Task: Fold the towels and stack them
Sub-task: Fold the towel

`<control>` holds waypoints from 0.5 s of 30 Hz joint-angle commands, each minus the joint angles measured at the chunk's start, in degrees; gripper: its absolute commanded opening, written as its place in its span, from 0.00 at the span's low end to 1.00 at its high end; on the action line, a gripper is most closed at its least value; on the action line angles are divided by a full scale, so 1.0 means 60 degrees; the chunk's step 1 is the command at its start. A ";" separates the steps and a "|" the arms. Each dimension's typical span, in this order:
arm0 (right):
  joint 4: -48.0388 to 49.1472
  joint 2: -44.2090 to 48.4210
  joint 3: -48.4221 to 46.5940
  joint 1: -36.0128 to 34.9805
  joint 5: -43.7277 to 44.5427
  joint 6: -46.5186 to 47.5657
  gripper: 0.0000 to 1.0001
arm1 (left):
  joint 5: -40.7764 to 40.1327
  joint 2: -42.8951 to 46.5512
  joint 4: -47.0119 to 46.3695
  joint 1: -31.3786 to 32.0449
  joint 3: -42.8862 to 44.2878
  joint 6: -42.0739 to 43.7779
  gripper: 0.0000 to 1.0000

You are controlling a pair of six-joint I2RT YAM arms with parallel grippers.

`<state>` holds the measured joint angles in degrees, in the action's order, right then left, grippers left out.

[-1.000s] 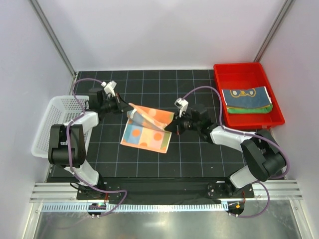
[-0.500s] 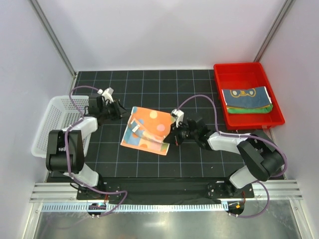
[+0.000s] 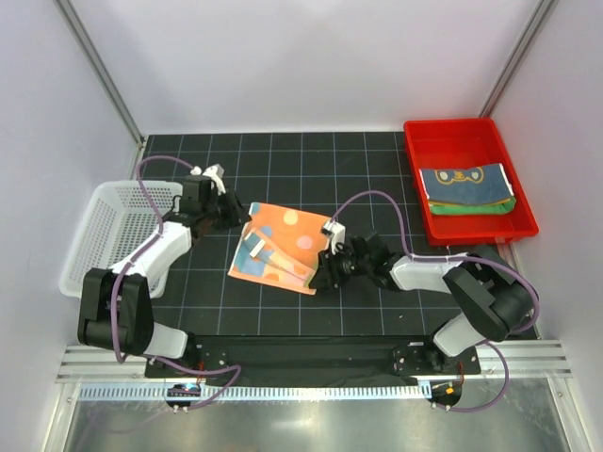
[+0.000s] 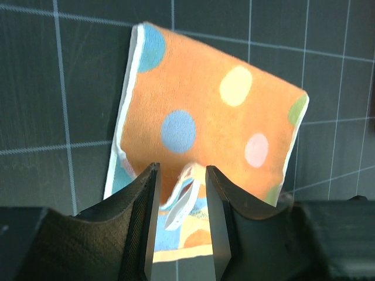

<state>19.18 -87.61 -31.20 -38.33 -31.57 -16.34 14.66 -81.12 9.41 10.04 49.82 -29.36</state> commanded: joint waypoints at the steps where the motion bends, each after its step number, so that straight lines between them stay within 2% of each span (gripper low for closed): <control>1: -0.0106 0.0408 0.0131 -0.0262 0.0237 -0.0177 0.49 | -0.0335 -0.0117 0.0922 0.0055 0.0412 0.0003 0.40; 6: -0.0237 0.0627 0.0147 -0.0409 0.0326 -0.0192 0.50 | 0.0135 -0.0293 0.0995 0.0098 0.0470 -0.0452 0.39; 10: -0.0252 0.0643 0.0205 -0.0438 0.0413 -0.0163 0.51 | -0.0259 -0.0439 0.1579 0.0172 0.0514 -0.0614 0.39; 15: -0.0150 0.0540 0.0249 -0.0512 0.0413 -0.0163 0.51 | -0.0435 -0.0630 0.1596 0.0172 0.0631 -0.1387 0.40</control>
<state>17.34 -85.62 -30.13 -40.80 -29.78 -17.12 13.58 -84.58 18.06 10.87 50.68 -33.95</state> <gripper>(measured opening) 0.511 0.390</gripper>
